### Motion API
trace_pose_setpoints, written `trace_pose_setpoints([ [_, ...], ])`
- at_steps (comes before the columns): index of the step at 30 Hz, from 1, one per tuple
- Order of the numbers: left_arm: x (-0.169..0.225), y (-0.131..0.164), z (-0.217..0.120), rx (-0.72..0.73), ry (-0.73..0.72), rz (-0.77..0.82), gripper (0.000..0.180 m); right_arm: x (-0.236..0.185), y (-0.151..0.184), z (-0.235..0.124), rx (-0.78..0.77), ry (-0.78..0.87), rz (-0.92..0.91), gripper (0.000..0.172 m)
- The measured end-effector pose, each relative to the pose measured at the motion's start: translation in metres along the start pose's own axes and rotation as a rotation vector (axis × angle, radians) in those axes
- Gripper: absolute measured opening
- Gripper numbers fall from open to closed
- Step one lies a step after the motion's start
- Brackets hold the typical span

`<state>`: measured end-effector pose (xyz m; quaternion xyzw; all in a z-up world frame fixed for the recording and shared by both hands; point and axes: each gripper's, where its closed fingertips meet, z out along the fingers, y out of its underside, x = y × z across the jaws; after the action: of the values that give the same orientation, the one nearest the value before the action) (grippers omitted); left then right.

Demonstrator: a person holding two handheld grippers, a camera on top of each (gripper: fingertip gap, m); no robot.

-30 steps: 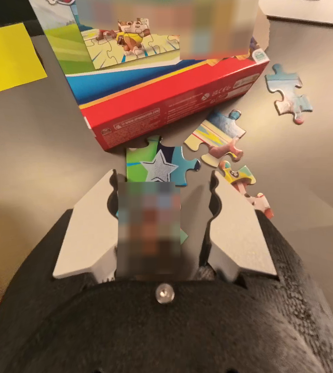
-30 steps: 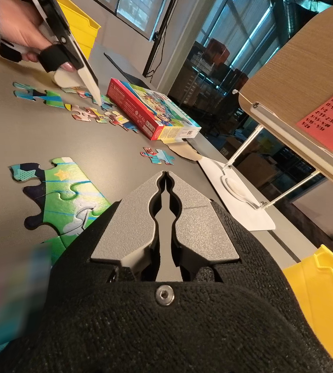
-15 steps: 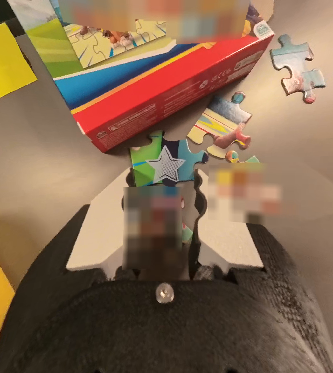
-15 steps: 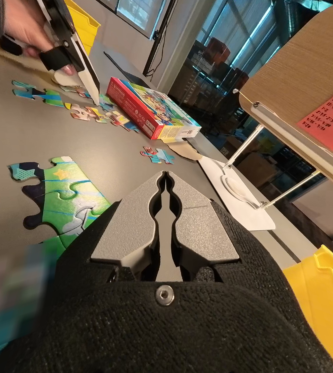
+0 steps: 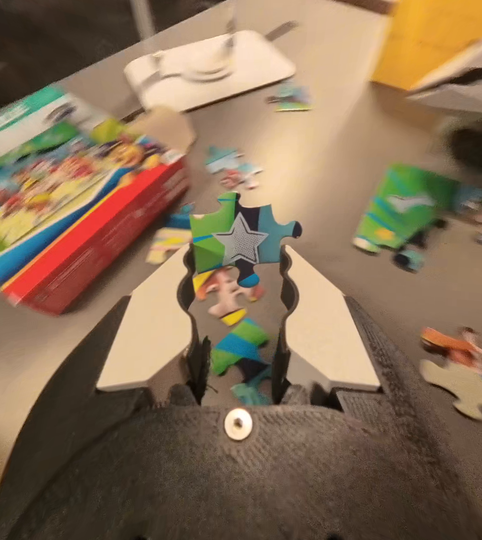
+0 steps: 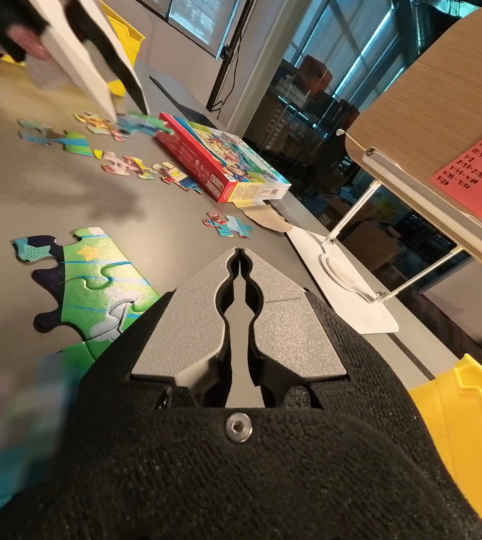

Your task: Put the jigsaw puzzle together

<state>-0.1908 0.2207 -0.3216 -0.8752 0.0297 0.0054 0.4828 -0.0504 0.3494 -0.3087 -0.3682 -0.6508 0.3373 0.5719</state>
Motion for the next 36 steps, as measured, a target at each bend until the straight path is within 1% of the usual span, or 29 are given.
trace_pose_setpoints([
  [2, 0.041, -0.004, 0.001, -0.003, 0.118, 0.136, 0.057, 0.0, 0.0, 0.0, 0.0, 0.0, -0.001, 0.0],
  [5, 0.091, 0.008, 0.008, -0.078, 0.263, 0.33, 0.057, 0.0, 0.0, 0.0, -0.001, 0.0, -0.001, 0.0],
  [7, 0.109, 0.018, 0.013, -0.144, 0.316, 0.395, 0.057, 0.0, 0.0, 0.0, -0.001, -0.001, -0.001, 0.0],
  [9, 0.118, 0.024, 0.016, -0.171, 0.365, 0.415, 0.057, 0.0, 0.0, 0.0, -0.002, -0.002, -0.002, 0.0],
  [12, 0.122, 0.032, 0.016, -0.202, 0.443, 0.378, 0.057, -0.001, 0.0, 0.0, -0.003, -0.003, -0.003, 0.0],
  [16, 0.123, 0.042, 0.015, -0.252, 0.494, 0.405, 0.057, -0.001, 0.001, 0.001, -0.005, -0.004, -0.004, 0.0],
  [25, 0.118, 0.05, 0.024, -0.335, 0.514, 0.474, 0.057, -0.001, 0.001, 0.001, -0.006, -0.004, -0.005, 0.0],
  [32, 0.119, 0.051, 0.026, -0.368, 0.534, 0.464, 0.058, -0.001, 0.001, 0.001, -0.007, -0.005, -0.008, 0.0],
  [35, 0.123, 0.051, 0.023, -0.36, 0.547, 0.44, 0.079, -0.002, 0.0, 0.001, -0.003, -0.01, -0.007, 0.0],
  [36, 0.123, 0.049, 0.021, -0.346, 0.544, 0.429, 0.082, -0.004, 0.0, 0.001, -0.002, -0.02, -0.006, 0.0],
])
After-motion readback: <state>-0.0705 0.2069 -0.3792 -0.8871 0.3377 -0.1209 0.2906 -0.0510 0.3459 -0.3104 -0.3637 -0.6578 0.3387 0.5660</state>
